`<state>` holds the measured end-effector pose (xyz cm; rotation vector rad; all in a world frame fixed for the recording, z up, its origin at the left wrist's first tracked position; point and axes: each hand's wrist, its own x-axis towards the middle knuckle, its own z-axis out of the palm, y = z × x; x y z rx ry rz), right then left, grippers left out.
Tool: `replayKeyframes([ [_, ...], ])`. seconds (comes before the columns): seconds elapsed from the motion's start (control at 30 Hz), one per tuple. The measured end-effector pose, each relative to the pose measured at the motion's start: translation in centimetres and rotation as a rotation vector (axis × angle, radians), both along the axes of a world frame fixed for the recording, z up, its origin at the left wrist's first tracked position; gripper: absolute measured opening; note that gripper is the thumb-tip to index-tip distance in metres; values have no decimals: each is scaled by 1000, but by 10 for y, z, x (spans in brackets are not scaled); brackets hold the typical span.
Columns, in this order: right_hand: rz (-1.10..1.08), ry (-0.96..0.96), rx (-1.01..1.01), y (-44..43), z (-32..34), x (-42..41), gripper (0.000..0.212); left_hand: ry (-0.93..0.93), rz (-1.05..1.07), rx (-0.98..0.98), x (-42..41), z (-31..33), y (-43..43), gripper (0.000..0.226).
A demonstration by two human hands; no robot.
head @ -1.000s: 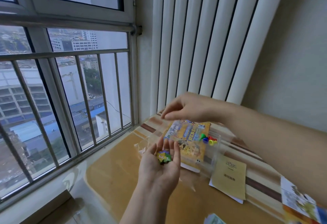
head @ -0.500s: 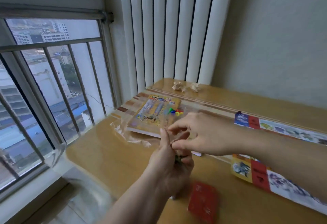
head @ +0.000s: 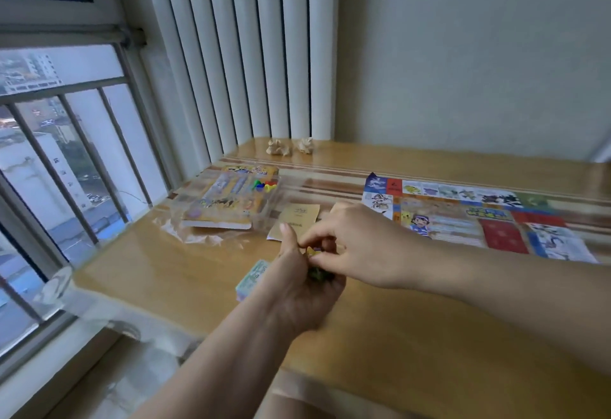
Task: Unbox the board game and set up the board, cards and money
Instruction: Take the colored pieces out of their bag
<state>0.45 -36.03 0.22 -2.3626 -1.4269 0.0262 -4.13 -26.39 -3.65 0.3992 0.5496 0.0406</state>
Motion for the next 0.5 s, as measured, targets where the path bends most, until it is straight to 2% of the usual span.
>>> replayKeyframes([
  [0.23, 24, -47, 43, -26, -7, -12, 31, 33, -209, 93, -20, 7, -12, 70],
  [0.33, 93, -190, 36, -29, -15, -16, 22, 50, -239, 142, -23, 13, -14, 64],
  [0.4, 108, -363, 27, -30, -26, -16, 19, 69, -227, 154, -23, 13, -15, 61],
  [0.5, 94, -546, 47, -31, -44, -11, 15, 44, -213, 73, -19, 9, -12, 67],
])
